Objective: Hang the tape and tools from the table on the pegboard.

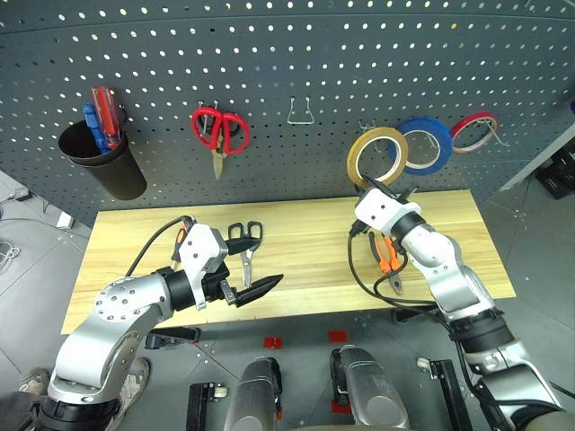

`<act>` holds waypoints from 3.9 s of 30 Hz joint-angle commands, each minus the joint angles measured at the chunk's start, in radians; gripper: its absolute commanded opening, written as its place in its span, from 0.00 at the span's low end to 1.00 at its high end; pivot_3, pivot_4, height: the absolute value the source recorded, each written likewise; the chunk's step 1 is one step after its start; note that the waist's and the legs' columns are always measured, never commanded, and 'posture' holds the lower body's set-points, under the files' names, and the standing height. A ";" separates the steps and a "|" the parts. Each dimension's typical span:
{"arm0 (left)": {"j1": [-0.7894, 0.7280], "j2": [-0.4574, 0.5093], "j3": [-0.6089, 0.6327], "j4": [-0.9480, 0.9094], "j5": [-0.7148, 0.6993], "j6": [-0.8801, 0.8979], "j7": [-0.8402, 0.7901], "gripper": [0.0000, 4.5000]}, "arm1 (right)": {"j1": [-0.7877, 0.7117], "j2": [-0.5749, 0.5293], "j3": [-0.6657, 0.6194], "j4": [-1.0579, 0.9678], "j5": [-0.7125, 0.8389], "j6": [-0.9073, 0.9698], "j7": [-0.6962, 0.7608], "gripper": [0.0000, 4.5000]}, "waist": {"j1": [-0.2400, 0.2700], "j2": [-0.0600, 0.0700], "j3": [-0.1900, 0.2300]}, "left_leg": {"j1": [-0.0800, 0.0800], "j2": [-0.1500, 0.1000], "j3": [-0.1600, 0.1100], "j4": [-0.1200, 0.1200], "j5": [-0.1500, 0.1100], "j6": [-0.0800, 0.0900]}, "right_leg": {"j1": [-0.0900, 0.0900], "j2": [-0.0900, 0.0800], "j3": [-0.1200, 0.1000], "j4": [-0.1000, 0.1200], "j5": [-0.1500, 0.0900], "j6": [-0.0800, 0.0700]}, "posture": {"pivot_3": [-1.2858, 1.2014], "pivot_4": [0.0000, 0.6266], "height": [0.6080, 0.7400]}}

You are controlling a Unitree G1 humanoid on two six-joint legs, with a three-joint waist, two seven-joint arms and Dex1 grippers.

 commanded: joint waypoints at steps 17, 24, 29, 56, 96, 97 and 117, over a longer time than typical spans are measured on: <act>0.121 0.113 -0.057 0.038 0.098 -0.244 -0.216 1.00 | 0.378 0.137 -0.159 -0.342 0.173 0.692 0.112 0.99 | 0.016 0.003 0.001 | 0.002 0.007 0.001 -0.001 0.000 0.000 | 0.000 0.005 0.001 0.000 0.003 -0.007 | 0.41 0.47 1.00; 0.138 0.125 -0.094 0.039 0.129 -0.295 -0.245 1.00 | 0.217 0.213 -0.237 -0.200 0.211 0.994 0.035 0.99 | 0.016 0.007 0.004 | -0.001 0.007 0.003 -0.001 0.002 0.000 | -0.007 0.004 0.002 0.000 0.005 -0.012 | 0.41 0.49 1.00; 0.144 0.125 -0.093 0.029 0.127 -0.291 -0.235 1.00 | 0.131 0.229 -0.267 -0.076 0.241 1.028 -0.010 0.99 | 0.016 0.006 0.004 | -0.006 0.006 0.010 -0.002 0.002 0.001 | -0.017 0.004 0.008 0.007 0.005 -0.010 | 0.42 0.49 1.00; 0.201 0.078 -0.002 0.023 0.076 -0.274 -0.132 1.00 | -0.007 0.245 -0.261 0.228 0.349 0.981 -0.101 0.64 | -0.007 -0.001 0.001 | -0.001 0.006 0.019 -0.002 0.002 0.001 | -0.019 0.006 0.020 0.014 0.004 -0.007 | 0.42 0.48 1.00; 0.147 0.102 0.374 -0.054 -0.281 -0.025 -0.007 1.00 | -0.631 0.592 -0.140 0.140 0.456 0.131 -0.265 0.56 | -0.006 -0.008 0.013 | -0.009 0.007 0.023 -0.014 0.006 -0.005 | -0.035 0.006 0.022 0.013 0.003 -0.007 | 0.45 0.48 1.00; 0.144 0.101 0.371 -0.053 -0.281 -0.024 -0.006 1.00 | -0.639 0.595 -0.140 0.153 0.456 0.113 -0.271 0.56 | -0.005 -0.008 0.013 | -0.009 0.007 0.023 -0.014 0.006 -0.005 | -0.035 0.006 0.022 0.013 0.003 -0.007 | 0.45 0.48 1.00; 0.086 0.099 0.335 -0.038 -0.269 -0.017 0.003 1.00 | -0.708 0.592 -0.107 0.609 0.304 -0.346 -0.400 0.56 | -0.001 -0.009 0.014 | -0.009 0.007 0.023 -0.013 0.006 -0.006 | -0.035 0.005 0.022 0.014 0.003 -0.007 | 0.47 0.49 1.00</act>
